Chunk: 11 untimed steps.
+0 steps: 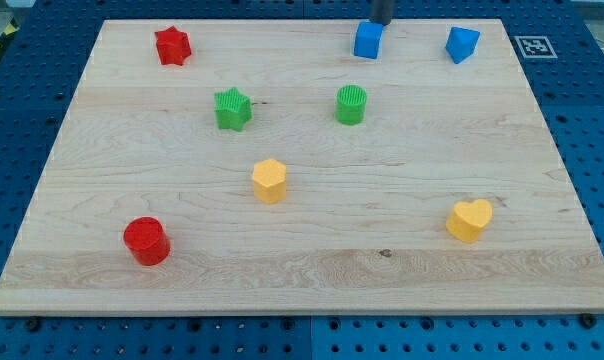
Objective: Move the blue cube to the right bottom of the blue triangle
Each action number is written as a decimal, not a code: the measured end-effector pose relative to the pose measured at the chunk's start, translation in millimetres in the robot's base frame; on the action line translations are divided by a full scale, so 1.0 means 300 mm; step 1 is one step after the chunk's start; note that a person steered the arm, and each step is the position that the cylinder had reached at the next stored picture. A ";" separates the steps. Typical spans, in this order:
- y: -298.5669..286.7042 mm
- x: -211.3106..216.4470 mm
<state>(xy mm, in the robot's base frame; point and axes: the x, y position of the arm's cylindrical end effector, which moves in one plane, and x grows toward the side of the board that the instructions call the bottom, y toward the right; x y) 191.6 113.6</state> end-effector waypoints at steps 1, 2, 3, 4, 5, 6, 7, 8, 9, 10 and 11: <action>-0.020 0.048; -0.062 0.052; -0.135 0.050; -0.185 0.040; -0.180 0.094; -0.154 0.136; -0.114 0.149; -0.078 0.156; -0.057 0.193; -0.056 0.217; -0.014 0.244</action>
<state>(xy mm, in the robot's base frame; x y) 264.8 109.3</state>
